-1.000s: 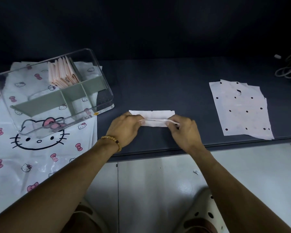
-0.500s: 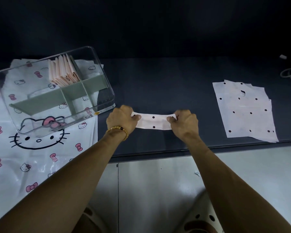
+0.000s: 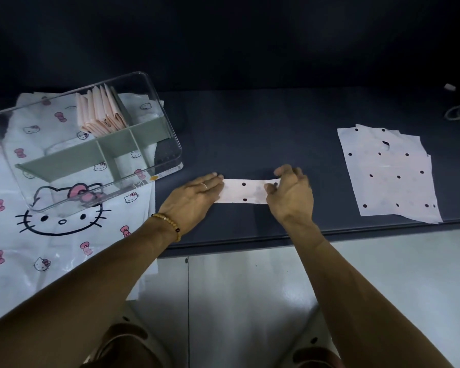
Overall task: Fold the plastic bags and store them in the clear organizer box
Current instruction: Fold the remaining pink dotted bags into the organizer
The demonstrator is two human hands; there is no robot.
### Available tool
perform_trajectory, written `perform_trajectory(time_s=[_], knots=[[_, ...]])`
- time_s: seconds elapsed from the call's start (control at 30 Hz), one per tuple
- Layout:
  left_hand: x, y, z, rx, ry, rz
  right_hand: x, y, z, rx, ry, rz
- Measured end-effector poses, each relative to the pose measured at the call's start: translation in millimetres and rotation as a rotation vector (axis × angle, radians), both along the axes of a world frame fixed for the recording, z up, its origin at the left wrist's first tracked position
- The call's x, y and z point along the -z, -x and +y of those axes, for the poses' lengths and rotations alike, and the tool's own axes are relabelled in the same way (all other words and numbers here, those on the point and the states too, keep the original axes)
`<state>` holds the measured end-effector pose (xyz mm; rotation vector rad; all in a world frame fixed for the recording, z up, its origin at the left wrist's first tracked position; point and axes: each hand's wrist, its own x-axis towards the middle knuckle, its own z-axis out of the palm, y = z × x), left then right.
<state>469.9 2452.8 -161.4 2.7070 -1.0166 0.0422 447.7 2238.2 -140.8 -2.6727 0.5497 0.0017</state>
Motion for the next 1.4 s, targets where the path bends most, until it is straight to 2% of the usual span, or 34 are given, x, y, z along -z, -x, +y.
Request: perform_trajectory(time_s=[0.07, 0.13, 0.2, 0.27, 0.53, 0.7, 0.8, 0.87, 0.93, 1.0, 1.13, 1.33, 1.4], knots=[[1, -1, 0, 0.020, 0.000, 0.001, 0, 5, 14, -0.196, 0.287, -0.147], [2, -2, 0, 0.017, 0.010, 0.024, 7, 8, 40, -0.403, 0.255, -0.291], [2, -2, 1, -0.007, 0.018, 0.062, 15, 12, 65, -0.539, 0.104, -0.215], [3, -2, 2, -0.021, 0.018, 0.086, 23, 17, 74, -0.530, 0.025, -0.109], [6, 0, 3, -0.045, 0.031, 0.091, 29, 37, 0, -0.437, 0.118, -0.129], [4, 1, 0, -0.060, -0.007, 0.120, 26, 44, -33, -0.422, 0.244, 0.098], [-9, 15, -3, -0.096, -0.098, 0.082, 12, 48, -11, -0.383, 0.275, -0.001], [-19, 34, -3, -0.121, -0.097, -0.017, 9, 59, 13, -0.470, 0.276, -0.142], [-20, 55, 1, -0.115, -0.077, -0.090, 11, 75, 31, -0.601, 0.259, -0.204], [-18, 70, 7, -0.078, -0.070, -0.038, 12, 85, 38, -0.611, 0.212, -0.209], [-16, 77, 14, 0.003, -0.178, 0.193, 11, 92, 31, -0.632, 0.171, -0.215], [-25, 75, 6, 0.012, -0.009, 0.103, 0, 92, 27, -0.658, 0.119, -0.184], [-27, 72, 1, -0.074, 0.079, 0.164, 0, 90, 34, -0.630, 0.074, -0.194]])
